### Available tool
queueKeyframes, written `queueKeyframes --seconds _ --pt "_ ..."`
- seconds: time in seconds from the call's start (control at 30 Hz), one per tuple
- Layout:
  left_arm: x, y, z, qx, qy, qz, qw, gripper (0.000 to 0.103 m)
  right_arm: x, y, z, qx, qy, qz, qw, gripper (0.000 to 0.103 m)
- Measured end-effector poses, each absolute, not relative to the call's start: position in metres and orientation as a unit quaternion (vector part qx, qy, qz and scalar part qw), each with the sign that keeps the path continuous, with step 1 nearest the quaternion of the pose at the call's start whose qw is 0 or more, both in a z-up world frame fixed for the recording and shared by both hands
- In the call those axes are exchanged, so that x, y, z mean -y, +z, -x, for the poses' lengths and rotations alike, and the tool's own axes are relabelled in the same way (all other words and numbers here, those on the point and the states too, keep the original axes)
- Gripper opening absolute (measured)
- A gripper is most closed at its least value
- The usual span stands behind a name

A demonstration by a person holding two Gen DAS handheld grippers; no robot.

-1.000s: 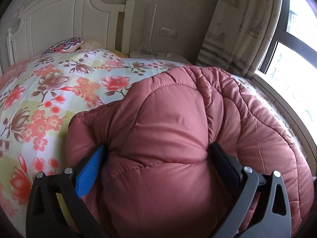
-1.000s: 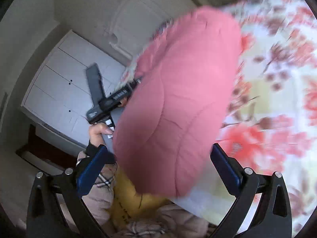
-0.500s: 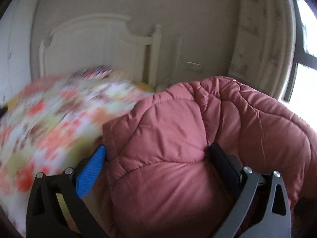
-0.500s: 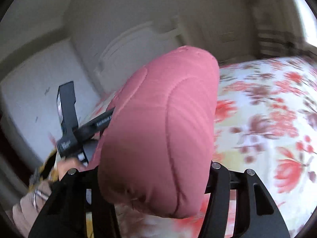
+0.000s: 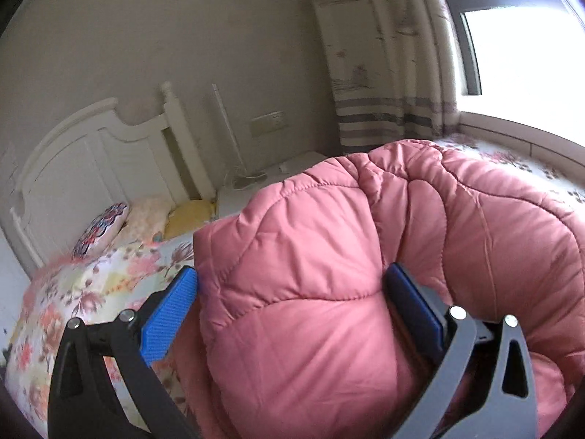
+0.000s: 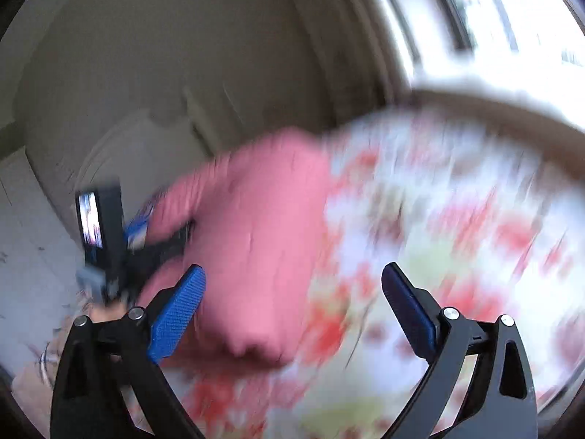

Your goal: Fold large clothes

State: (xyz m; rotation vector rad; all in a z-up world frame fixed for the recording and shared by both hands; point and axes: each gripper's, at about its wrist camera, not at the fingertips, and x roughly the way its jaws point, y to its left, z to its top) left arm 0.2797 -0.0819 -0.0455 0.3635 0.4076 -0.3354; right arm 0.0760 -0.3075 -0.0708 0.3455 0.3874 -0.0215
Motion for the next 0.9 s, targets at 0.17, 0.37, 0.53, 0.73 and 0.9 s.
queueKeyframes --seconds 0.17,0.37,0.53,0.73,0.9 --pt "0.082 -0.046 -0.278 -0.213 -0.159 -0.176 0.948 0.101 0.236 -0.059 -0.109 -0.201 0.011 0.033 0.979 0.095" --pt "0.075 -0.026 -0.291 -0.302 -0.154 -0.154 0.928 0.101 0.185 -0.121 -0.139 -0.319 -0.044 0.178 0.930 0.099" --pt "0.062 0.029 -0.273 -0.267 -0.146 -0.092 0.948 0.101 0.180 -0.134 -0.148 -0.326 -0.045 0.176 0.928 0.099" --pt "0.100 0.031 -0.320 -0.316 -0.162 -0.078 0.932 0.101 0.183 -0.132 -0.144 -0.325 -0.043 0.174 0.929 0.099" --pt "0.075 -0.058 -0.403 -0.479 -0.172 0.038 0.860 0.101 0.180 -0.129 -0.146 -0.319 -0.034 0.181 0.930 0.099"
